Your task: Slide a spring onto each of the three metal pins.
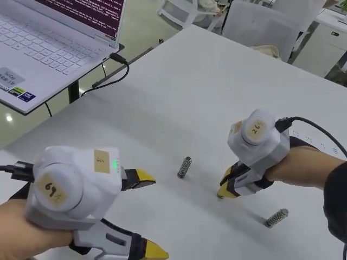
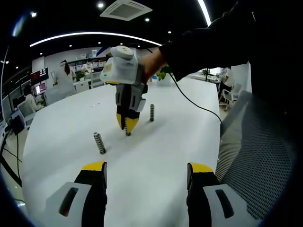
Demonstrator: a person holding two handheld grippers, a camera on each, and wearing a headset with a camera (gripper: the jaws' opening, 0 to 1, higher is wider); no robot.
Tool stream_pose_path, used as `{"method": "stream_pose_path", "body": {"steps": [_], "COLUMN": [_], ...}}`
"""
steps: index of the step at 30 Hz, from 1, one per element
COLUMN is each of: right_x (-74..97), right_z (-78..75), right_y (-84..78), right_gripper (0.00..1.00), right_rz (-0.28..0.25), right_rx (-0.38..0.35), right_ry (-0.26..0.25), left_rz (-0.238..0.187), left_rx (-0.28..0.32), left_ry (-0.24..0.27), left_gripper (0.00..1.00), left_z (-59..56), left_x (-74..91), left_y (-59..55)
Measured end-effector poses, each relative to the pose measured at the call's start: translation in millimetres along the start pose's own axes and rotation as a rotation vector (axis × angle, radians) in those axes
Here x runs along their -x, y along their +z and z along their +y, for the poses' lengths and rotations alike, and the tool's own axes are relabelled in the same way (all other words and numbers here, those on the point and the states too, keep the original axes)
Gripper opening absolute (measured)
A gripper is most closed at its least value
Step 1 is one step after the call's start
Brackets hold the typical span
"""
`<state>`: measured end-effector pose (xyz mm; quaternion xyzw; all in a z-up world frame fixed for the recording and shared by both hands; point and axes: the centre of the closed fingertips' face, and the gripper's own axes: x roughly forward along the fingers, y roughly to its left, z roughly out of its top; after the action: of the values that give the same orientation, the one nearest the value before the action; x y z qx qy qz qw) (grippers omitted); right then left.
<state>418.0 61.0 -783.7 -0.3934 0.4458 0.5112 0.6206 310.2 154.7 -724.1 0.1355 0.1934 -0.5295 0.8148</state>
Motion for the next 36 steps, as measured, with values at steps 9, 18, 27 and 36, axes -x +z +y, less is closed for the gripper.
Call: {"method": "stream_pose_path", "body": {"steps": [9,18,27,36], "right_x": [6.1,20.9,39.5,58.6], "right_z": [-0.3,-2.6,-2.1,-8.0], "right_y": [1.1,-0.9,1.0,0.2], "right_gripper": [0.21,0.41,0.58,0.76], "right_rz": [-0.025,-0.092,-0.209,-0.347], "right_rx": [-0.017,-0.062,-0.12,-0.192], "right_ry": [-0.01,-0.045,-0.1,-0.187], "left_rz": [0.002,0.008,-0.003,-0.006], "left_rx": [0.002,0.005,0.027,0.035], "left_ry": [0.003,0.006,0.019,0.03], "left_gripper": [0.65,0.66,0.66,0.66], "left_z": [0.6,0.4,5.0,11.2], "left_x": [0.5,0.3,0.5,-1.8], "left_y": [0.2,0.7,5.9,12.5]}}
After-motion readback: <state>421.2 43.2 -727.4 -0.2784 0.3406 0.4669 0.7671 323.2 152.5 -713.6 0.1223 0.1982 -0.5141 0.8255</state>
